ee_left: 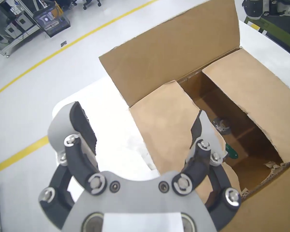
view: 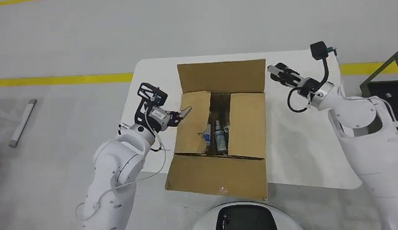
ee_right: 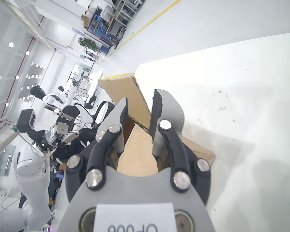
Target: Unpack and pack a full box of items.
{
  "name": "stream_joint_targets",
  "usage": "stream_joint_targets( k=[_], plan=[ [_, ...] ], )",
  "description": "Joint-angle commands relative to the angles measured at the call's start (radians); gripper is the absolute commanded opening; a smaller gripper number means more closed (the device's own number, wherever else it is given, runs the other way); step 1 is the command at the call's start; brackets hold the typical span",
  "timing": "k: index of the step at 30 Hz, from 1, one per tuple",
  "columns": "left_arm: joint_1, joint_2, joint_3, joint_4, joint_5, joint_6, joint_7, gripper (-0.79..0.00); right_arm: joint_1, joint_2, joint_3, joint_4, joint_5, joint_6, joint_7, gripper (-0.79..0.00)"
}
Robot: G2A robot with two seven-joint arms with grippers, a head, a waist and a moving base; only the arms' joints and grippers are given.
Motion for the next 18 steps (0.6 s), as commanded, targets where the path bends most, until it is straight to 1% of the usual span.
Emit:
stream_joint_targets(
  k=[1,9,11,13,14,15,16,18],
  plan=[
    [0.0,0.001,0.0,0.001,0.001,0.003,0.001,0.0,0.006,0.001,-0.011,0.012,-0.009,-0.007,0.009,0.0],
    [-0.006,0.003,0.003,0.007,-0.006,0.007,0.003,0.0,0.036,-0.002,-0.064,0.064,-0.035,-0.033,0.014,0.0],
    [-0.007,0.003,0.002,0.01,-0.01,0.01,0.003,0.0,0.047,-0.003,-0.078,0.076,-0.039,-0.049,0.02,-0.028],
    [-0.007,0.003,0.002,0.01,-0.01,0.01,0.003,0.0,0.059,-0.004,-0.092,0.093,-0.044,-0.059,0.024,-0.163],
    [-0.007,0.003,0.002,0.01,-0.01,0.01,0.003,0.0,0.065,-0.005,-0.1,0.102,-0.047,-0.062,0.027,-0.397],
    [-0.007,0.003,0.002,0.01,-0.01,0.01,0.003,0.0,0.072,-0.005,-0.108,0.109,-0.051,-0.066,0.03,-0.496],
    [-0.007,0.003,0.002,0.01,-0.01,0.01,0.003,0.0,0.078,-0.006,-0.115,0.115,-0.05,-0.071,0.031,-0.526],
    [-0.007,0.003,0.002,0.01,-0.01,0.01,0.003,0.0,0.089,-0.008,-0.126,0.128,-0.053,-0.074,0.028,-0.634]
  ],
)
